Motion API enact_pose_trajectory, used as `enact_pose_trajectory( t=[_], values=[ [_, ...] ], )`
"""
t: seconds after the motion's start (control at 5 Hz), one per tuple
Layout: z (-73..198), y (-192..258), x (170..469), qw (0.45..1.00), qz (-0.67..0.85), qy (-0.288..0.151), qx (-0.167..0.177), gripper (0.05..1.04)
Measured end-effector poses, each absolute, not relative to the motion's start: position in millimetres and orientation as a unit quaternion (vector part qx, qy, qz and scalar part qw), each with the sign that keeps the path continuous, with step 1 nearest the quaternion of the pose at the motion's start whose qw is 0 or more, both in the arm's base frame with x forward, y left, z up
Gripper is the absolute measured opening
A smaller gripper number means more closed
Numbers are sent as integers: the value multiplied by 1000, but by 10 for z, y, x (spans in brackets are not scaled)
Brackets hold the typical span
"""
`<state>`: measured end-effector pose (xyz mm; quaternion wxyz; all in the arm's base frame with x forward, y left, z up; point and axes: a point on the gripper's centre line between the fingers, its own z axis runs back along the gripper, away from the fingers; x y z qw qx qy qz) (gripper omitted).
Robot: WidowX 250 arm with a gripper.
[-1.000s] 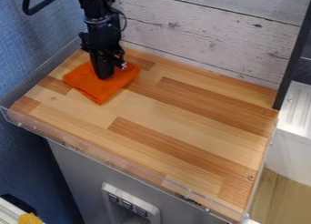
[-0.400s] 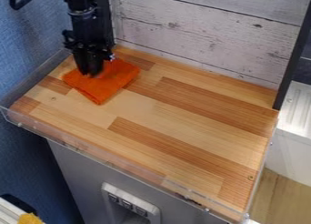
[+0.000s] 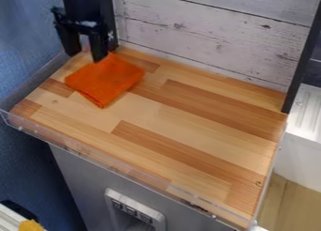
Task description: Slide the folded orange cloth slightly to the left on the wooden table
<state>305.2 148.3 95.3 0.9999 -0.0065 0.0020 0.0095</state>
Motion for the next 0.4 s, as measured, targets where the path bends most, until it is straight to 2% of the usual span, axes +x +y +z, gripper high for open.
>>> enact_pose_trajectory(
  t=[0.2, 0.4],
  values=[
    [1147, 1322, 3015, 1000, 13, -8, -3, 999],
    [1227, 1150, 3007, 1000, 14, -8, 0, 997]
  ],
)
